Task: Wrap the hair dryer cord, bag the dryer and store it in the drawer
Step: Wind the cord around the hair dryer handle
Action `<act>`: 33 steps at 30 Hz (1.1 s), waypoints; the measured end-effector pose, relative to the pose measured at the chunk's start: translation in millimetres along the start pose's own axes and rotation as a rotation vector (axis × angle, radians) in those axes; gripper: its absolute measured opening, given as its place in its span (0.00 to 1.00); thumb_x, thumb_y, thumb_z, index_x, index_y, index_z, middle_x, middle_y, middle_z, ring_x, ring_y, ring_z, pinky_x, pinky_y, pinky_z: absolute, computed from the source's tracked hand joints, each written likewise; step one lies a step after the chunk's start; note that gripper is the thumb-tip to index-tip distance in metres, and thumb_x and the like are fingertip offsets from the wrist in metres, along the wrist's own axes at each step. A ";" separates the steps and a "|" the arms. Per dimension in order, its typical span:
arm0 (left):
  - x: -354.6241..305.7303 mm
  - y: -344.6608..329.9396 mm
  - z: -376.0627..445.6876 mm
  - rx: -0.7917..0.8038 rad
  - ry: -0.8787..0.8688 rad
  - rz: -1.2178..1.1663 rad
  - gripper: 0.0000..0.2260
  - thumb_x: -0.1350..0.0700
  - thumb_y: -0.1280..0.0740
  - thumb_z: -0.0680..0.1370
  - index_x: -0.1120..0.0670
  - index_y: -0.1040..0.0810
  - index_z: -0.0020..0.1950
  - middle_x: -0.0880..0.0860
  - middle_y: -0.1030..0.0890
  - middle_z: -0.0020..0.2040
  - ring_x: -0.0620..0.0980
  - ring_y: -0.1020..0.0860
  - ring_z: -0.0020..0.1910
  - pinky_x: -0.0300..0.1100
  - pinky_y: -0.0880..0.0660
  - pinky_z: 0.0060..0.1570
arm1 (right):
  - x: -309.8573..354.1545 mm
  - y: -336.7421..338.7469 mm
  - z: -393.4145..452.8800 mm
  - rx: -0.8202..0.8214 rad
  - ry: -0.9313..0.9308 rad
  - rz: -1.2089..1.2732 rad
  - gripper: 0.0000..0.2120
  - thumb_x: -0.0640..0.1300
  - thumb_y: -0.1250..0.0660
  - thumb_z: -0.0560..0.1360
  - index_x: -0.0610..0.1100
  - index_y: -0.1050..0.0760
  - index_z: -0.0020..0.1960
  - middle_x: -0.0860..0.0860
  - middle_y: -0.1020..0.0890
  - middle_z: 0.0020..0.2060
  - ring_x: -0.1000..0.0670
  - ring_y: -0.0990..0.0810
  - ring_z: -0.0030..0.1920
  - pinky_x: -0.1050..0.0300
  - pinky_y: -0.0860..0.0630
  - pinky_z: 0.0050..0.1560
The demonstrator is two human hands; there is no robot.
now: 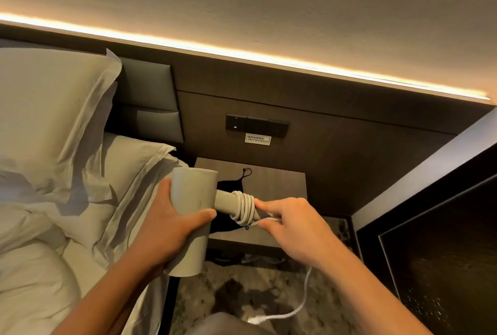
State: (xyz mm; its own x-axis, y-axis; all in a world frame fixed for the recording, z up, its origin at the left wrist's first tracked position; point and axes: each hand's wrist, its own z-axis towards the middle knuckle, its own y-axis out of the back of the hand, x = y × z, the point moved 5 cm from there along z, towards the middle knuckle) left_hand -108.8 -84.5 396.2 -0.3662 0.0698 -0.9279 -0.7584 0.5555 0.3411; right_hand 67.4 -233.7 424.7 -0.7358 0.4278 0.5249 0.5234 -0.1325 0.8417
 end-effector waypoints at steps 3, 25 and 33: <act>5.4 -5.4 -3.7 0.027 0.055 -0.019 0.35 0.48 0.19 0.67 0.47 0.36 0.65 0.51 0.25 0.54 0.50 0.23 0.48 0.42 0.27 0.37 | 9.6 -2.1 2.4 0.037 0.062 -0.198 0.21 0.51 0.32 0.76 0.58 0.28 0.68 0.56 0.15 0.46 0.57 0.19 0.40 0.57 0.20 0.43; 6.5 4.4 -13.8 0.677 0.255 -0.576 0.31 0.47 0.15 0.56 0.39 0.20 0.56 0.60 0.16 0.47 0.60 0.16 0.43 0.53 0.18 0.40 | 0.3 28.9 5.5 0.227 0.173 0.720 0.09 0.45 0.26 0.71 0.53 0.15 0.50 0.52 0.18 0.32 0.56 0.22 0.33 0.65 0.24 0.38; 25.4 -11.6 -26.0 0.762 0.516 -0.867 0.43 0.56 0.15 0.58 0.58 0.31 0.68 0.67 0.19 0.42 0.63 0.18 0.37 0.54 0.17 0.34 | -0.5 16.5 -3.0 0.155 0.095 0.934 0.07 0.44 0.31 0.72 0.51 0.15 0.46 0.51 0.17 0.33 0.57 0.21 0.33 0.64 0.23 0.35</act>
State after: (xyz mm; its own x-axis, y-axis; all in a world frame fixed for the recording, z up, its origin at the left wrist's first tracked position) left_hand -123.3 -110.7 372.6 -0.2027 -0.7907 -0.5777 -0.4151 0.6037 -0.6806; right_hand 75.1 -238.7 438.7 -0.0195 0.1337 0.9908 0.9638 -0.2609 0.0542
